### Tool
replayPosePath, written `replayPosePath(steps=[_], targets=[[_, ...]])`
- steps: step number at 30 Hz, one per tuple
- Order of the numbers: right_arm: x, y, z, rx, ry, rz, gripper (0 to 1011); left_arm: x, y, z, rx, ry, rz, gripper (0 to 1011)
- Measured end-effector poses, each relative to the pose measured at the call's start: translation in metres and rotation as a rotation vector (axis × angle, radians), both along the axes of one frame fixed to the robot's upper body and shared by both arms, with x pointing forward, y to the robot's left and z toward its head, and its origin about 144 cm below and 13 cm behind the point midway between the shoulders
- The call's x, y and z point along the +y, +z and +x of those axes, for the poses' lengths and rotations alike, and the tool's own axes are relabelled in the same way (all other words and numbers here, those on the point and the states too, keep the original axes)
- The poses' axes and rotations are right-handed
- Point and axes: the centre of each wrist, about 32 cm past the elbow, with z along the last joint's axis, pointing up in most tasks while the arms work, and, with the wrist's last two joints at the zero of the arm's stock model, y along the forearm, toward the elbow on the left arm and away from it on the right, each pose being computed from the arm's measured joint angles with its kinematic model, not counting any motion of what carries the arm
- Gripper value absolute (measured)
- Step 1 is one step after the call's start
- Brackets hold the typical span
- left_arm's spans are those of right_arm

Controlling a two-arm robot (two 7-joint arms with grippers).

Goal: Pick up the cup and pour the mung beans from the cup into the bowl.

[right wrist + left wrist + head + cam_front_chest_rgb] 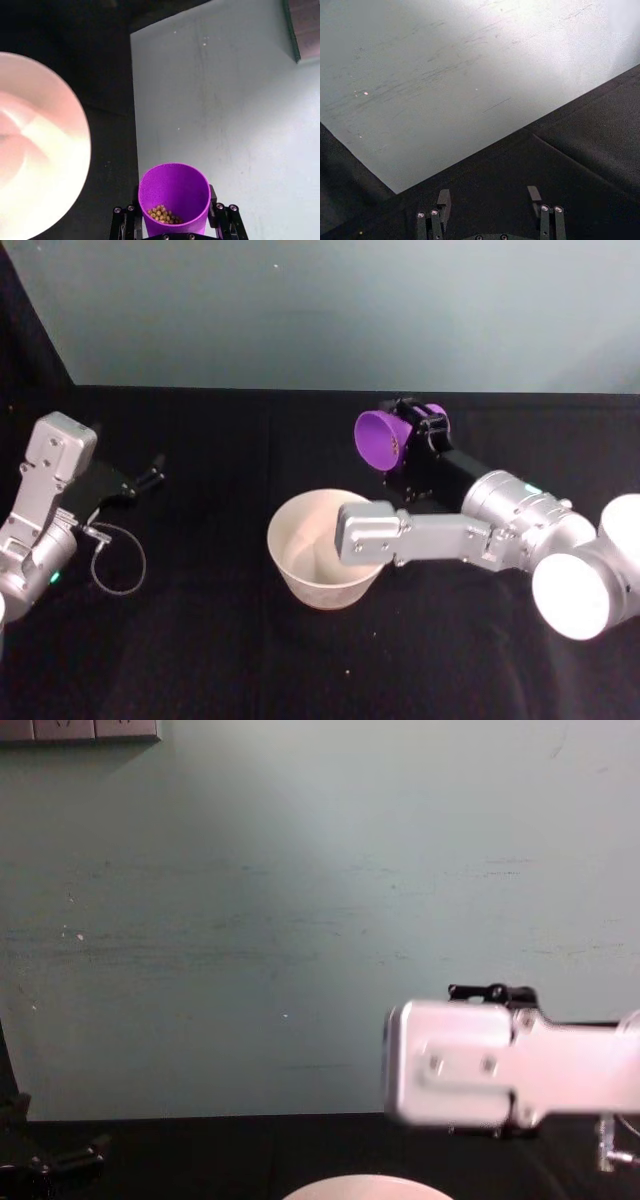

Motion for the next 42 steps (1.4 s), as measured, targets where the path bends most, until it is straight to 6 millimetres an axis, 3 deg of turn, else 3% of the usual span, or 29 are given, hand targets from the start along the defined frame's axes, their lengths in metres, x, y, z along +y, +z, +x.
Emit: replayPosePath(steps=[15, 42], targets=[[0.016, -0.021, -0.007, -0.089, 0.022, -0.188, 726, 0.0, 0.0, 0.0, 0.0, 0.0, 0.0, 1000], [0.02, -0.036, -0.015, -0.166, 0.041, -0.327, 726, 0.0, 0.0, 0.0, 0.0, 0.0, 0.0, 1000]])
